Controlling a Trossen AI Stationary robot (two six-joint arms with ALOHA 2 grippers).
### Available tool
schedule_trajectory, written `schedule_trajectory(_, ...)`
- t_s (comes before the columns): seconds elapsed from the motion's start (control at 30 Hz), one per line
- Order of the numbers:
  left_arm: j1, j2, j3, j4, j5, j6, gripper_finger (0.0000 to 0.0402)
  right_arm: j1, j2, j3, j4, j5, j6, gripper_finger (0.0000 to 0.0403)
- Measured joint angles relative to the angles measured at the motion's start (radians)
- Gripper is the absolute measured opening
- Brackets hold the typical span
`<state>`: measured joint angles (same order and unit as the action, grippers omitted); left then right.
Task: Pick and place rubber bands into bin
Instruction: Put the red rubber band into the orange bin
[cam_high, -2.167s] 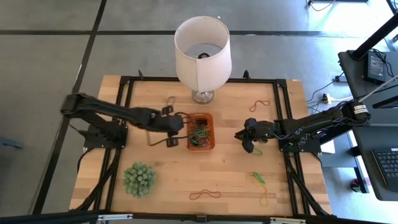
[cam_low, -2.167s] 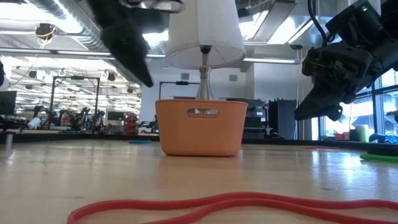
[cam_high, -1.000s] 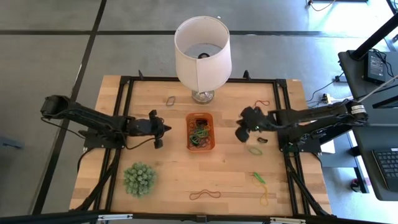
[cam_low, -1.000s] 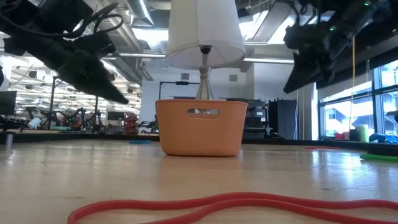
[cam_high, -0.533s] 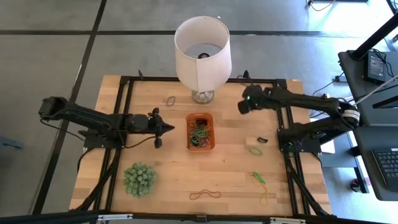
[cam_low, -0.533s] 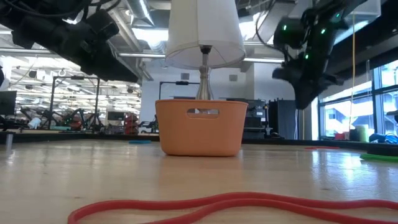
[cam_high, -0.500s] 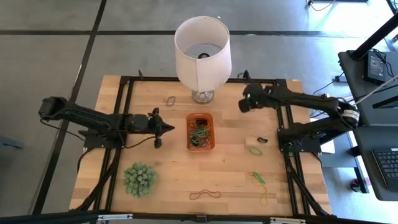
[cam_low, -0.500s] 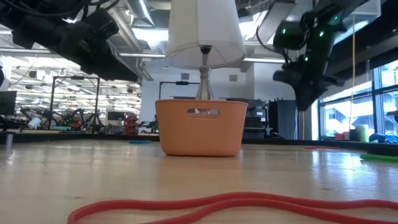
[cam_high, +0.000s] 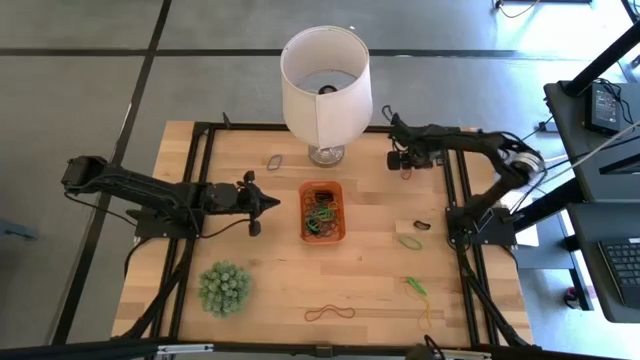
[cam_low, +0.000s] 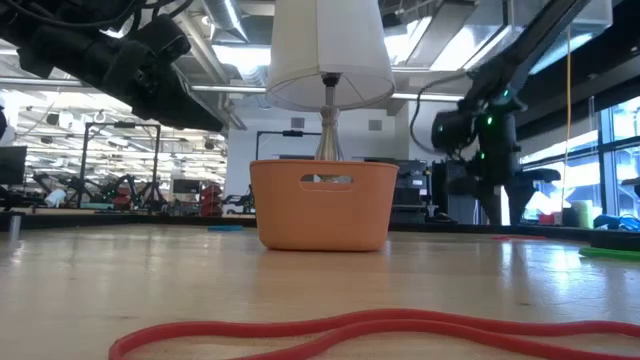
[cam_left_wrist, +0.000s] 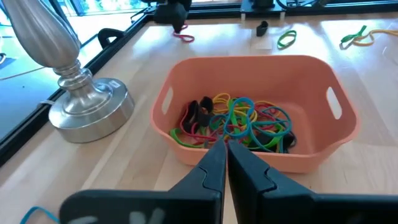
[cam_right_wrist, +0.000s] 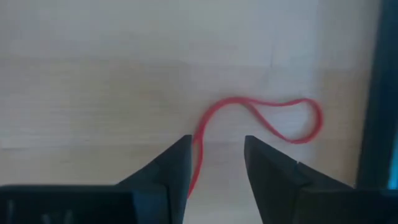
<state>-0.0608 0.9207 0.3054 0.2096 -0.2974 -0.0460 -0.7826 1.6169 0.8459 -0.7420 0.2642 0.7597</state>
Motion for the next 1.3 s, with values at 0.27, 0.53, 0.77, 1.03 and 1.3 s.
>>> schedule_trajectory(0.27, 0.000, 0.000, 0.000, -0.015, 0.006, -0.024, 0.0012, 0.002, 0.130, 0.014, 0.023, -0.007, -0.010, 0.0140)
schedule_trajectory(0.53, 0.000, -0.003, 0.000, -0.027, 0.108, -0.038, 0.0010, 0.013, 0.101, 0.004, 0.040, -0.038, -0.075, 0.0012)
schedule_trajectory(0.77, -0.004, -0.003, 0.000, -0.027, 0.112, -0.055, 0.0010, 0.087, 0.009, -0.011, -0.003, -0.086, -0.141, 0.0003)
schedule_trajectory(1.03, -0.003, -0.003, 0.000, -0.017, 0.160, -0.075, 0.0012, 0.268, -0.238, -0.006, -0.007, -0.067, -0.131, 0.0002)
schedule_trajectory(1.3, 0.002, -0.004, 0.001, 0.024, 0.221, -0.082, 0.0008, 0.502, -0.350, 0.080, -0.013, -0.055, -0.079, 0.0001)
